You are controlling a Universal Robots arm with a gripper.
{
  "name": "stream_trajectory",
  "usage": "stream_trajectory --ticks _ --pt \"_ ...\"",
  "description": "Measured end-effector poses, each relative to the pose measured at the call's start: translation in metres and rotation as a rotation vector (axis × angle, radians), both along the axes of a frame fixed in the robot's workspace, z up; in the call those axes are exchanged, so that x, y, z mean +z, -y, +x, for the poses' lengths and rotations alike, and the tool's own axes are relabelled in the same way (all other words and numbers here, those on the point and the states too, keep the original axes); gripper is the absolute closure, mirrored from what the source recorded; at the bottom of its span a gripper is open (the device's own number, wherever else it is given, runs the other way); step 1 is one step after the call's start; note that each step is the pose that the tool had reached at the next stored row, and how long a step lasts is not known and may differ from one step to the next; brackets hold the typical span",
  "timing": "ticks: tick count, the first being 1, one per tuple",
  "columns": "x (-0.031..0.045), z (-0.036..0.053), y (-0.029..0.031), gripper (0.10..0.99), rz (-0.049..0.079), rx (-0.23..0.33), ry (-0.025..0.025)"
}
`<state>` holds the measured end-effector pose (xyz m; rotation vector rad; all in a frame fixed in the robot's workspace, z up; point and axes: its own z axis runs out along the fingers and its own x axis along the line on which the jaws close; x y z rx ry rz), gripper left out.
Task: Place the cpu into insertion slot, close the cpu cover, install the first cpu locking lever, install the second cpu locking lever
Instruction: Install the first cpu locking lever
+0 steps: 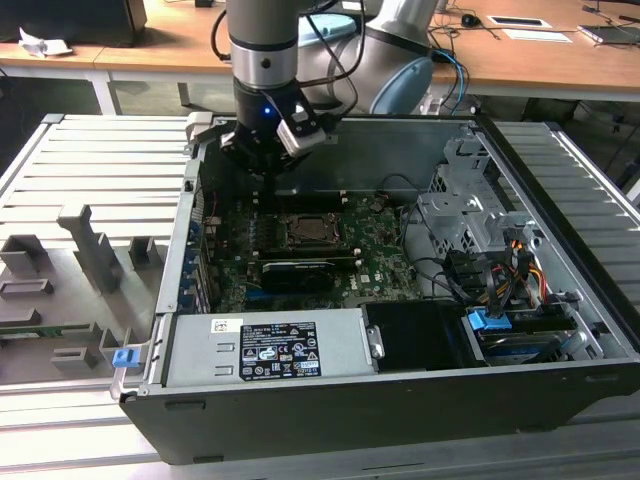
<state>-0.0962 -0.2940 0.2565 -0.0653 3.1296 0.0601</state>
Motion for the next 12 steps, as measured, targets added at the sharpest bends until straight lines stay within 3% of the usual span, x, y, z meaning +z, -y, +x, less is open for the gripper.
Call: stream_trajectory --ticks 8,10,12 --pt "-0.0036 0.0445 0.0000 0.980 0.001 0.000 -0.0001" --pt "-0.0045 0.0484 0.0001 0.980 0.012 0.000 -0.0004" --pt "-0.0048 0.0488 0.0000 0.980 0.043 0.000 -0.0002"
